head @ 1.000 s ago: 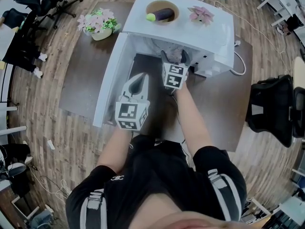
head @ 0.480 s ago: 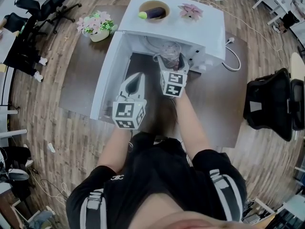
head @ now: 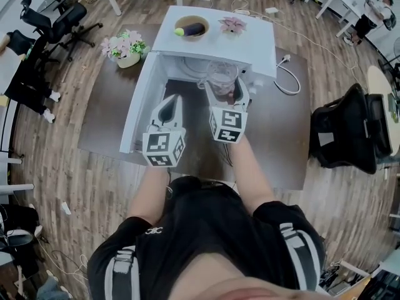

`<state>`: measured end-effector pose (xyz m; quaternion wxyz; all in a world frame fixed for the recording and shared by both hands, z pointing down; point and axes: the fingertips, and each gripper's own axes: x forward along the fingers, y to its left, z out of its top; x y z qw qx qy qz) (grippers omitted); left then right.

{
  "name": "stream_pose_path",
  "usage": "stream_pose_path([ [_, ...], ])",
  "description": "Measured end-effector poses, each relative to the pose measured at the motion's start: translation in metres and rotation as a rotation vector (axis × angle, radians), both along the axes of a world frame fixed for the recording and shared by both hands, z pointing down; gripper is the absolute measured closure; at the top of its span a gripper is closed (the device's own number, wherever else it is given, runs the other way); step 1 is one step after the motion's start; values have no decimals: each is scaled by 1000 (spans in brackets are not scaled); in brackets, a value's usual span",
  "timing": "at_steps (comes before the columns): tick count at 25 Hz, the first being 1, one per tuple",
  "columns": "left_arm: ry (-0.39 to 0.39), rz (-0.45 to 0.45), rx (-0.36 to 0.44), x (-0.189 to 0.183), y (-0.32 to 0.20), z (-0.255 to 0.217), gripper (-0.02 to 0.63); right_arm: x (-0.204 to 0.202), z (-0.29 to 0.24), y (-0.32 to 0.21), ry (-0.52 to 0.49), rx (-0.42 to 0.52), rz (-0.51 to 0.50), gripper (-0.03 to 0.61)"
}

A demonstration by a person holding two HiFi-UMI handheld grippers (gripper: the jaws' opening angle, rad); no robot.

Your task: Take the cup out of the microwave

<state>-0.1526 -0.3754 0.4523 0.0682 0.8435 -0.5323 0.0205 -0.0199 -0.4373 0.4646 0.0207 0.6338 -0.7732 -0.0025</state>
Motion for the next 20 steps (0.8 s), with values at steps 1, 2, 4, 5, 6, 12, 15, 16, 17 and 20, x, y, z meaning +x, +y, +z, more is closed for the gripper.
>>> stream_pose_path([
  [1, 2, 5, 12, 2, 1, -8, 621, 2, -12, 6, 1, 19, 4, 181],
  [2, 4, 12, 23, 4, 3, -15, 621, 5, -25, 12, -1, 37, 9, 181],
  [4, 4, 26, 44, 9, 8, -31, 621, 12, -49, 23, -7, 71, 20, 181],
  [5, 4, 33, 55, 12, 11, -39, 621, 16, -60, 29, -10, 86, 27, 181],
  [6, 5, 39, 66, 15, 13, -46, 621, 20, -70, 35, -10, 97, 33, 181],
  [12, 12, 67, 126, 37, 31, -83, 621, 45, -108, 64, 29, 151, 55, 181],
  [15, 7, 76, 141, 50, 37, -91, 621, 55, -117, 74, 33, 169, 56, 181],
  [16, 6, 78, 142, 54, 38, -92, 621, 58, -118, 76, 31, 172, 55, 181],
  [17, 5, 79, 142, 57, 39, -92, 621, 60, -119, 78, 28, 174, 54, 181],
  [20, -3, 83, 142, 63, 40, -91, 621, 64, -118, 80, 20, 178, 52, 181],
])
